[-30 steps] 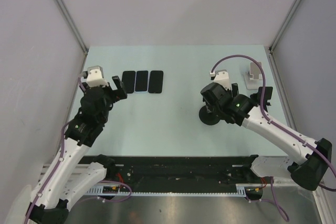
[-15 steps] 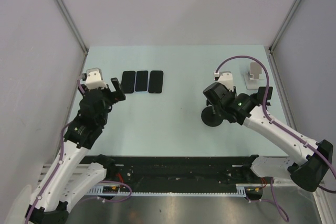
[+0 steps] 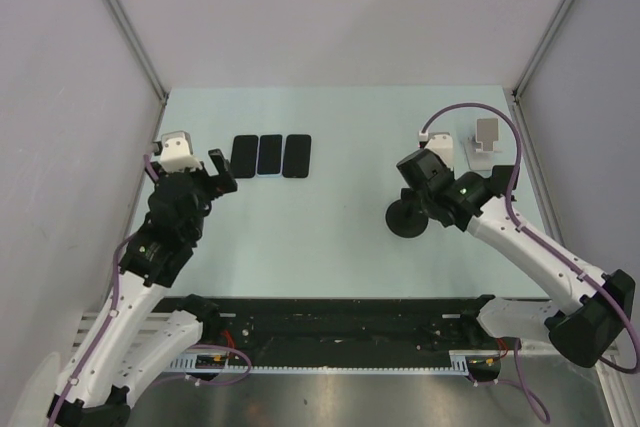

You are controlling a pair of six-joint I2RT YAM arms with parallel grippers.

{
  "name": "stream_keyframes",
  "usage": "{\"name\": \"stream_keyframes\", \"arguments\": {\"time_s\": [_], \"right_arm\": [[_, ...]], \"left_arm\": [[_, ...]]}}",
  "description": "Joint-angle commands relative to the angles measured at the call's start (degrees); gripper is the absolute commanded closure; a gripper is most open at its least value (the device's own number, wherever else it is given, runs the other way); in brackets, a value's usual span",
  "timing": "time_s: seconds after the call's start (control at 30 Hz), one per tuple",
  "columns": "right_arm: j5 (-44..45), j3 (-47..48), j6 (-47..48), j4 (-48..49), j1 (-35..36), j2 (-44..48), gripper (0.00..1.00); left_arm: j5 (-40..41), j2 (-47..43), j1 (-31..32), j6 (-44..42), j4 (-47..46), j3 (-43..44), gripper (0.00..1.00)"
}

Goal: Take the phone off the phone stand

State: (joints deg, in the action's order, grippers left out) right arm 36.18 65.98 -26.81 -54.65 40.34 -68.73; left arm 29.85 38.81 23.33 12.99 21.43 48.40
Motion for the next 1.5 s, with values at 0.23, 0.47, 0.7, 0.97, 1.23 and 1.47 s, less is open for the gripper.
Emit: {"name": "stream_keyframes", "arguments": {"time_s": [0.23,0.47,0.7,0.97,1.23,1.47], "right_arm": [[-8.8,1.3,17.0,15.5,-9.7,3.9,1.0],[-23.2,2.0,29.7,37.2,-23.2,-0.3,1.0],[-35.3,14.5,38.1,40.9,-34.2,-12.6,1.0],[-42.4,34.1,41.7,35.5,-43.5,-27.9,1.0],[-45.8,45.8,43.9,30.9,-49.6,-40.1,1.0],[-48.8,56.9,46.8,26.4,-52.6,-48.9,1.0]], "left_arm": [[0.7,-1.5,1.0,-1.1,-2.1,-0.6,0.0],[1.3,-0.8,1.4,-1.1,-2.3,-0.9,0.0],[2.8,1.5,1.5,-2.3,-3.7,-2.1,0.0],[4.3,4.5,1.2,-3.6,-5.6,-3.3,0.0],[4.3,5.7,0.3,-4.4,-7.3,-4.3,0.0],[3.7,6.1,-0.2,-4.9,-8.2,-4.8,0.0]]}}
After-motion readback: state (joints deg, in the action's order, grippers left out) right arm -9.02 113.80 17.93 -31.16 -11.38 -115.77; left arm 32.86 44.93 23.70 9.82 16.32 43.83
